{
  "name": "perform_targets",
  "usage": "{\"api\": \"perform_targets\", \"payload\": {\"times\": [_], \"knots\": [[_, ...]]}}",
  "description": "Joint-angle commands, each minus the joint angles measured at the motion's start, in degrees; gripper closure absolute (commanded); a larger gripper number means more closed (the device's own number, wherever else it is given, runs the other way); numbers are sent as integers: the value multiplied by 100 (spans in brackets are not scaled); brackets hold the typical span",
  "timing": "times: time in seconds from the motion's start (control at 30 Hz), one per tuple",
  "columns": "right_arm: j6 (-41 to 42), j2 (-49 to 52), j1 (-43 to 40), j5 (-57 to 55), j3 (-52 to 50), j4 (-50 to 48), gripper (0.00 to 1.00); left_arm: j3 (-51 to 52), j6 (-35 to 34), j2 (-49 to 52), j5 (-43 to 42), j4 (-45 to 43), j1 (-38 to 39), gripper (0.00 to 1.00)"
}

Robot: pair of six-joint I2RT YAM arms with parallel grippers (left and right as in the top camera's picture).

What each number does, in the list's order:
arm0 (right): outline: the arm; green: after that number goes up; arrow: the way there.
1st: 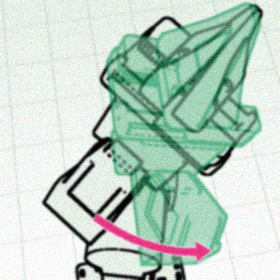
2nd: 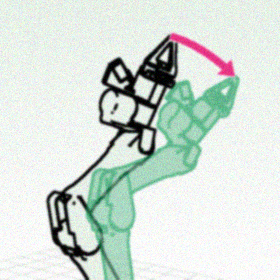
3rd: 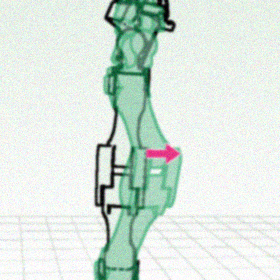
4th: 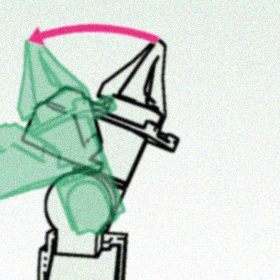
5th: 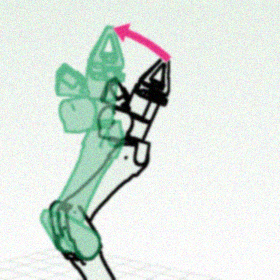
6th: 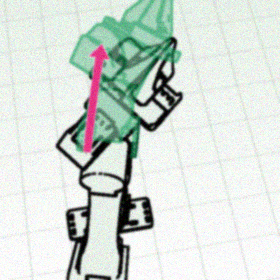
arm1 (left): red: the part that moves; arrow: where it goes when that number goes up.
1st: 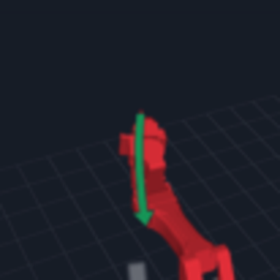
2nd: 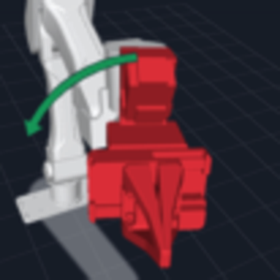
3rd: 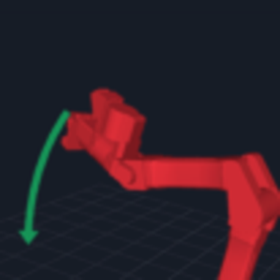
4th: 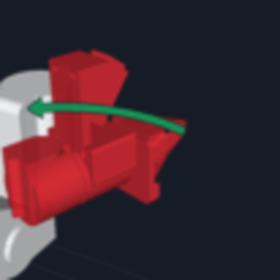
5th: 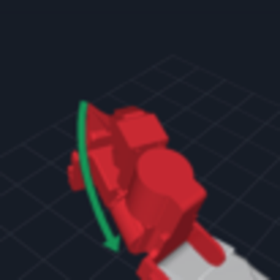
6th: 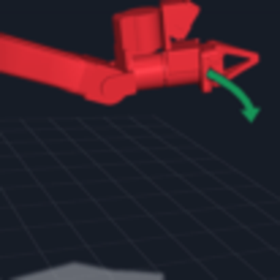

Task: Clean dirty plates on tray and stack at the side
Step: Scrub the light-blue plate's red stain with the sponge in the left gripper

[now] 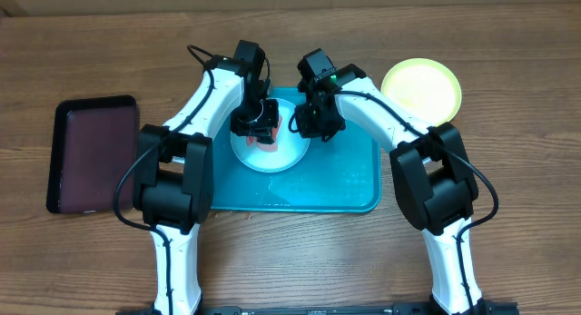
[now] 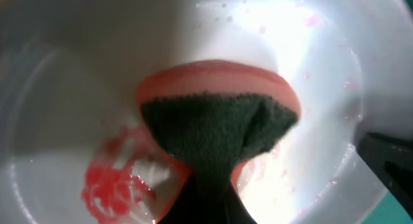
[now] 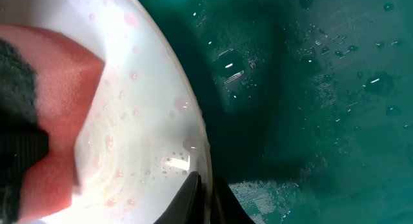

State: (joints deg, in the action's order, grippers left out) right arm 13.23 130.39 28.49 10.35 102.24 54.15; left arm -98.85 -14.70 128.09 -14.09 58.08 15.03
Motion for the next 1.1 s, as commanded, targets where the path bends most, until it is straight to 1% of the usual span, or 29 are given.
{"api": "perform_targets", "payload": {"times": [0.0, 0.17, 0.23, 0.3, 0.47, 0.53, 0.57, 0.7, 0.77, 0.87, 1.07], "knots": [[197, -39, -22, 111, -42, 13, 93, -68, -131, 404, 833, -20, 11, 96], [498, -39, -7, -20, -83, -11, 96, -81, -868, 393, 2479, 282, -4, 96], [704, -39, -4, -238, -155, -74, 96, -85, -1156, 356, 2914, 358, -2, 96], [828, -39, -7, -343, -254, -197, 96, -90, -1314, 304, 3097, 363, -2, 96], [828, -39, -7, -343, -525, -507, 96, -229, -1325, 192, 3053, 334, 0, 96], [828, -39, -7, -343, -573, -549, 96, -280, -1325, 184, 2911, 308, 0, 96], [828, -39, -7, -341, -614, -612, 96, -278, -1316, 192, 2437, 229, 0, 96], [831, -39, -7, -337, -623, -651, 96, -94, -1209, 197, 1106, -20, 46, 96], [828, -39, -7, -337, -623, -684, 96, 131, -1207, 197, 354, -280, 175, 96], [828, -39, -4, -326, -623, -726, 96, 378, -1207, 197, 129, -527, 372, 96], [828, -39, -7, -319, -623, -741, 96, 890, -1189, 197, 94, -857, 835, 96]]}}
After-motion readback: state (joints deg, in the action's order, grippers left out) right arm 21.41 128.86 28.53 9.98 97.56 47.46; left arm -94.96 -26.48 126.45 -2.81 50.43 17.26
